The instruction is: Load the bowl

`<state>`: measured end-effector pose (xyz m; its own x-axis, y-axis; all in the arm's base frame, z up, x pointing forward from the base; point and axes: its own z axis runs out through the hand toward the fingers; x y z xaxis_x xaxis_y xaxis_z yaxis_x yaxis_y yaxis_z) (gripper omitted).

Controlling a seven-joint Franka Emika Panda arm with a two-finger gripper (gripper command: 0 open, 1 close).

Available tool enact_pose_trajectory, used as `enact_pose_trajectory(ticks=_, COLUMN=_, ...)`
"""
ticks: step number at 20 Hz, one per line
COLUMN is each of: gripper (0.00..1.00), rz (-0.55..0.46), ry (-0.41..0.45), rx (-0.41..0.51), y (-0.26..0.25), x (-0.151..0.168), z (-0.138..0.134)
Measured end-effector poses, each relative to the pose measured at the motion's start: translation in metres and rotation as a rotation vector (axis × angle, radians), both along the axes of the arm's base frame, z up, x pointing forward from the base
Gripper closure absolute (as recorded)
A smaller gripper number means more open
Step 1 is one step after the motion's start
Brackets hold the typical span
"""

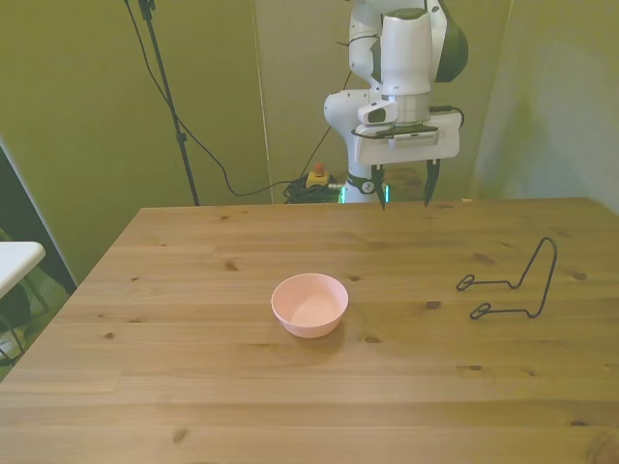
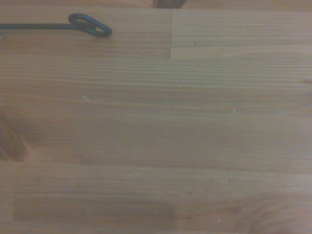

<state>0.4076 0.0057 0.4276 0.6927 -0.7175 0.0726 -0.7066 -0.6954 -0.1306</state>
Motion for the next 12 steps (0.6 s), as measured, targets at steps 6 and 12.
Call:
enact_pose_trajectory(ticks=6, gripper=0.00, rz=-0.023, ry=-0.028, rx=-0.038, y=-0.004, x=0.003, z=0.000)
enact_pose_trajectory(ticks=12, gripper=0.00, rz=-0.095, ry=-0.113, rx=-0.091, y=-0.055, x=0.050, z=0.026)
